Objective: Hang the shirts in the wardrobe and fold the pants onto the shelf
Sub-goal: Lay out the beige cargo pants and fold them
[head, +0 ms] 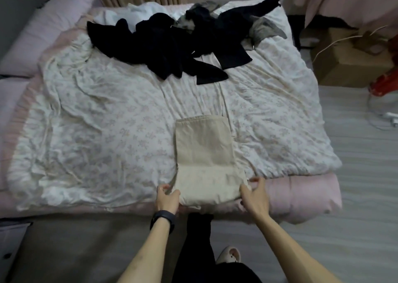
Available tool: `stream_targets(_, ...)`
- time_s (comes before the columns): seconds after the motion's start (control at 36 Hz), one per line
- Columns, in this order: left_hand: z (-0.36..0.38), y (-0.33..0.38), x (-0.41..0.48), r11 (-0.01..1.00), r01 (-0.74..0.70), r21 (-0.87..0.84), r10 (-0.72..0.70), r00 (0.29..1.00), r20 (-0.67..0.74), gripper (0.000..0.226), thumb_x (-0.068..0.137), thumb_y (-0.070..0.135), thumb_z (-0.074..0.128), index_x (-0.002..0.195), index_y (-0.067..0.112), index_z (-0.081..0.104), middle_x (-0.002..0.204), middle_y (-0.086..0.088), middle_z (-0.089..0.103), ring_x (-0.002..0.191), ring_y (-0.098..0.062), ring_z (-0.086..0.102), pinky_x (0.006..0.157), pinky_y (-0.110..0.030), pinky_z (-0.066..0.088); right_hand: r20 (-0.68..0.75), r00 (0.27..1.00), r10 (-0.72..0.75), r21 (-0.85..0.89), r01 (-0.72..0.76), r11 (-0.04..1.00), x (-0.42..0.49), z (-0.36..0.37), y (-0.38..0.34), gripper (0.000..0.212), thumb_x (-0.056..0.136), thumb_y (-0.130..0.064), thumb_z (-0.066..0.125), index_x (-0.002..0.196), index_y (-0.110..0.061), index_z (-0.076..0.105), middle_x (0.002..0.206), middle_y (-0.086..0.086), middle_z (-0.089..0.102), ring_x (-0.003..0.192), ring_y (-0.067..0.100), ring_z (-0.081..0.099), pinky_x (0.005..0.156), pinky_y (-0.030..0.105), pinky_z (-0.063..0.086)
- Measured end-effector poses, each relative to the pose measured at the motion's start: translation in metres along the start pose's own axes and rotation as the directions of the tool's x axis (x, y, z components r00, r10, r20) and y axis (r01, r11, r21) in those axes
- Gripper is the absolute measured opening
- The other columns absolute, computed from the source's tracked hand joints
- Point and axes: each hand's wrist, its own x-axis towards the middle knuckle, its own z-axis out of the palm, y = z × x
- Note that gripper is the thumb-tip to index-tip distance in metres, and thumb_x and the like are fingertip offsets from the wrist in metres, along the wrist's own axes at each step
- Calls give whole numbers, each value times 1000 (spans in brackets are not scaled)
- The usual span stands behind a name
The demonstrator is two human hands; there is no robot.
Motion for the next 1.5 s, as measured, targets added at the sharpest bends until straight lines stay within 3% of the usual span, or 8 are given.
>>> stream_targets(0.17, -9, 82, 53, 980, -28, -199, 49, 994, 102, 4, 93, 30, 65, 93, 27, 62, 94, -17, 65, 59, -30, 61, 44, -27, 45, -95, 992, -78, 186, 95, 978, 49, 9, -91, 8, 89, -23, 62, 92, -28, 69, 83, 7, 71, 57, 15, 67, 50, 24, 52)
stream_targets(0.28, -9, 138, 88, 975, -67, -213, 98, 985, 139, 6, 94, 40, 62, 95, 35, 64, 90, -7, 63, 56, -24, 63, 47, -25, 46, -101, 992, -77, 231, 99, 968, 98, 18, -137, 13, 85, -30, 61, 93, -33, 70, 73, 1, 72, 68, 23, 69, 71, 40, 58)
stream_targets(0.44, -6, 200, 139, 987, 58, -152, -1, 938, 348, 47, 86, 63, 65, 102, 19, 67, 93, -1, 71, 68, -17, 65, 63, -29, 50, 70, 997, -33, 310, 10, 951, 170, 30, -181, 26, 75, -36, 77, 91, -17, 69, 65, -2, 68, 55, 13, 62, 51, 26, 49)
stream_targets(0.75, 33, 211, 226, 855, -299, 424, 197, 943, 266, 43, 90, 69, 52, 75, 28, 50, 81, 11, 51, 83, -18, 55, 69, -30, 43, 52, 991, -122, -376, 133, 917, 270, 60, -191, 43, 90, -57, 61, 72, -18, 56, 72, -4, 62, 74, 18, 60, 58, 34, 39)
stream_targets(1.0, 72, 204, 251, 633, -225, 741, 220, 970, 107, 55, 98, 62, 41, 120, 15, 60, 121, -6, 59, 107, -28, 58, 89, -41, 52, -64, 997, -52, -577, 6, 816, 301, 104, -186, 40, 93, -57, 55, 105, -19, 62, 112, 8, 66, 106, 32, 63, 78, 37, 44)
stream_targets(1.06, 82, 201, 246, 568, -313, 761, 407, 911, 71, 51, 101, 49, 45, 140, 18, 47, 144, -6, 45, 129, -28, 44, 103, -43, 41, -114, 982, -153, -597, 56, 800, 297, 113, -185, 42, 96, -50, 53, 121, -16, 54, 124, 12, 59, 113, 35, 57, 84, 42, 44)
stream_targets(1.19, 106, 184, 214, 278, -727, 628, 823, 518, 234, 64, 92, 40, 50, 154, 27, 39, 163, -5, 30, 151, -29, 24, 118, -55, 21, -23, 802, -597, -715, 404, 570, 260, 134, -168, 53, 96, -46, 50, 146, -28, 43, 153, 11, 37, 137, 34, 34, 106, 54, 36)
stream_targets(1.5, 158, 114, 270, 114, -689, 715, 723, 551, 416, 71, 96, 61, 38, 159, 41, 13, 169, 3, 3, 154, -36, 1, 121, -59, 0, 241, 777, -582, -803, 496, 329, 301, 160, -72, 65, 100, -59, 31, 159, -45, 8, 170, -2, -4, 157, 23, -3, 119, 68, 4)
